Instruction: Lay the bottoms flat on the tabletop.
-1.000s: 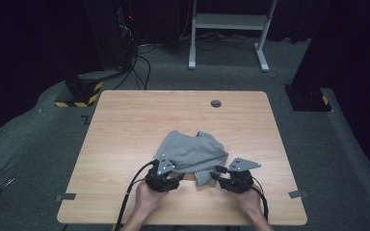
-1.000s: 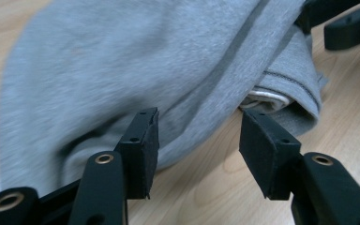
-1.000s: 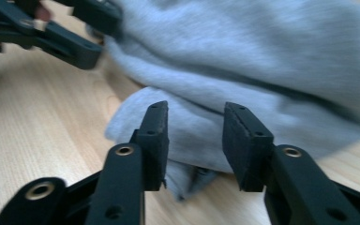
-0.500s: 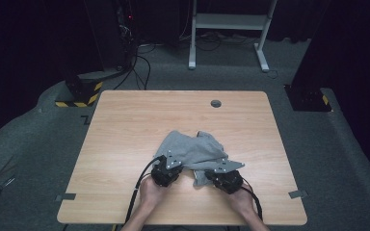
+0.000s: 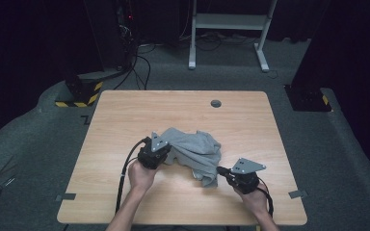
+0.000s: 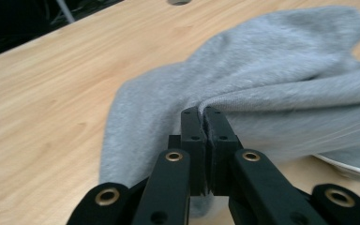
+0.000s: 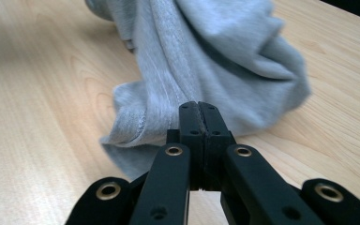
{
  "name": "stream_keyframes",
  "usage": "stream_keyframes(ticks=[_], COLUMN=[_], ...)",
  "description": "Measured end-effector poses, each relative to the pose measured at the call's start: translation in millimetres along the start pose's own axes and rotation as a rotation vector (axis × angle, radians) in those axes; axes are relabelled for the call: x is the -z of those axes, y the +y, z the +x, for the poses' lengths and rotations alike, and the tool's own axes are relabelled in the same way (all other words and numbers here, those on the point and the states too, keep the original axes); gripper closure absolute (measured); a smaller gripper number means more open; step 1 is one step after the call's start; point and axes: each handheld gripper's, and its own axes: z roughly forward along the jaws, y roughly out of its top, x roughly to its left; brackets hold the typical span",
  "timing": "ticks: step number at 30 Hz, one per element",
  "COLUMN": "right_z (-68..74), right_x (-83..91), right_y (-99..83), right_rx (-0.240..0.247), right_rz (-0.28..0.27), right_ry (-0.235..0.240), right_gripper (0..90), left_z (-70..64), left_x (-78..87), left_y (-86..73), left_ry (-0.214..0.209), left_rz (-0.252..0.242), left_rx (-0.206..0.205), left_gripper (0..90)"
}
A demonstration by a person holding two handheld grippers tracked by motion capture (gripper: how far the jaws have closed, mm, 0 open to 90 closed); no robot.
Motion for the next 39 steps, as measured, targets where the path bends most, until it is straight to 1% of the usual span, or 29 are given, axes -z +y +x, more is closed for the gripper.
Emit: stream_keyframes(ticks=[1, 2, 3, 4, 5, 6, 9, 12, 13, 14, 16, 18, 20, 21, 24, 25, 26, 28, 30, 31, 32, 33, 34, 35, 36, 37, 39], right_z=[-3.4, -5.4, -7.7, -9.1, -9.4, -9.4, -5.9, -2.9, -0.7, 0.8, 5.5, 9.3, 12.2, 13.0, 15.4, 16.2, 16.6, 16.0, 13.9, 12.5, 11.9, 11.3, 11.4, 11.7, 11.6, 11.2, 10.9], right_x=[-0.4, -1.7, -5.2, -8.2, -10.7, -10.7, -7.4, -4.7, -3.5, -2.6, -0.1, 0.4, -0.8, -2.0, -9.7, -12.9, -16.5, -25.0, -34.9, -40.7, -43.9, -47.0, -48.1, -46.9, -44.4, -41.2, -33.9], right_y=[-1.2, -2.0, -3.1, -4.0, -5.8, -5.8, -7.3, -7.6, -7.3, -7.1, -6.7, -6.1, -5.8, -5.8, -5.5, -5.1, -4.5, -3.4, -3.8, -4.8, -5.5, -6.4, -7.1, -7.1, -6.7, -6.0, -3.8], right_rx=[-0.011, -0.02, -0.04, -0.05, -0.065, -0.065, -0.078, -0.076, -0.072, -0.068, -0.058, -0.045, -0.038, -0.037, -0.036, -0.037, -0.039, -0.043, -0.05, -0.058, -0.058, -0.057, -0.05, -0.036, -0.031, -0.027, -0.014], right_rz=[-0.003, -0.002, 0.01, 0.02, 0.018, 0.018, -0.002, -0.009, -0.015, -0.019, -0.035, -0.039, -0.04, -0.037, -0.016, -0.003, 0.012, 0.042, 0.073, 0.093, 0.103, 0.113, 0.114, 0.106, 0.098, 0.086, 0.069], right_ry=[-0.001, 0.002, 0.003, 0.006, 0.019, 0.019, 0.021, 0.027, 0.027, 0.024, 0.023, 0.032, 0.042, 0.045, 0.059, 0.062, 0.065, 0.067, 0.069, 0.079, 0.086, 0.094, 0.094, 0.087, 0.084, 0.08, 0.064], right_gripper=[89.8, 89.7, 89.3, 88.9, 85.4, 85.4, 72.2, 66.7, 64.7, 63.8, 63.8, 63.6, 63.1, 62.6, 59.4, 57.7, 56.0, 53.8, 55.6, 60.9, 64.3, 68.5, 74.2, 78.7, 81.3, 82.4, 83.1], left_z=[1.1, 1.8, 1.6, 0.2, -2.0, -5.9, -15.7, -21.7, -22.7, -24.1, -25.9, -28.8, -31.5, -33.6, -36.8, -36.9, -36.9, -36.5, -36.2, -36.0, -35.1, -32.9, -30.8, -28.5, -26.2, -24.0, -20.0], left_x=[-3.9, -11.7, -17.1, -20.5, -21.8, -21.6, -11.8, 5.5, 9.1, 14.3, 19.3, 22.6, 23.3, 21.0, 8.7, 3.1, -3.8, -13.7, -21.2, -23.0, -25.0, -26.2, -25.7, -23.8, -20.3, -15.6, -4.9], left_y=[-0.9, -2.8, -5.1, -7.9, -10.2, -12.9, -18.6, -24.3, -25.7, -28.1, -31.9, -37.4, -43.1, -47.4, -55.2, -56.6, -57.1, -55.4, -52.4, -51.6, -50.6, -49.5, -48.4, -47.3, -45.7, -43.3, -37.5], left_ry=[0.004, 0.023, 0.031, 0.022, 0.016, 0.016, 0.028, 0.027, 0.022, 0.005, -0.016, -0.025, -0.031, -0.04, -0.042, -0.039, -0.027, -0.011, -0.005, -0.007, -0.019, -0.037, -0.049, -0.056, -0.066, -0.074, -0.079], left_rz=[0.01, 0.037, 0.056, 0.066, 0.071, 0.076, 0.062, 0.015, 0.008, -0.001, 0.008, 0.026, 0.028, 0.035, 0.067, 0.077, 0.082, 0.086, 0.086, 0.084, 0.087, 0.093, 0.099, 0.094, 0.088, 0.083, 0.066], left_rx=[0.006, 0.009, 0.01, 0.007, -0.001, -0.017, -0.049, -0.052, -0.051, -0.055, -0.066, -0.08, -0.075, -0.065, -0.053, -0.041, -0.029, -0.018, -0.006, -0.003, 0.005, 0.026, 0.034, 0.034, 0.039, 0.04, 0.029], left_gripper=[86.9, 85.8, 82.2, 78.9, 71.7, 71.7, 60.6, 54.5, 53.0, 51.5, 49.2, 48.5, 48.3, 48.3, 47.9, 47.6, 47.2, 45.1, 45.5, 50.7, 57.7, 63.5, 70.9, 76.6, 80.5, 82.8, 83.9])
